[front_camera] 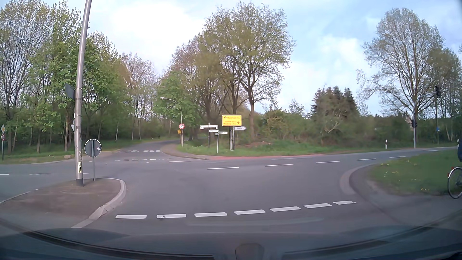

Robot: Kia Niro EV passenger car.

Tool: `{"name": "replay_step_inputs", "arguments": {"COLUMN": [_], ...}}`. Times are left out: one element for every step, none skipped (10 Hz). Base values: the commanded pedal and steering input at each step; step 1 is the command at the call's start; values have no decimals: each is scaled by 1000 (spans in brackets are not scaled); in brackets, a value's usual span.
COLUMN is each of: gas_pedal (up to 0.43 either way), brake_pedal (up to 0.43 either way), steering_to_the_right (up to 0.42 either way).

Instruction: Follow the waypoints while adhering to traffic rules and regulations

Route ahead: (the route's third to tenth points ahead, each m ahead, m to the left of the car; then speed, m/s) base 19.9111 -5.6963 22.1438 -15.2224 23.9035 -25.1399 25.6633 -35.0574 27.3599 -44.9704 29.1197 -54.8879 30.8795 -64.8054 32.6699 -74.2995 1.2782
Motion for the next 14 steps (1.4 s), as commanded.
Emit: {"name": "replay_step_inputs", "arguments": {"gas_pedal": [39, 39, 39, 39, 39, 39, 39, 39, 39, 39, 39, 47, 47, 47], "brake_pedal": [0, 0, 0, 0, 0, 0, 0, 0, 0, 0, 0, 0, 0, 0], "steering_to_the_right": [256, 252, 246, 236, 222, 207, 190, 178, 163, 152, 144, 140, 139, 138]}}
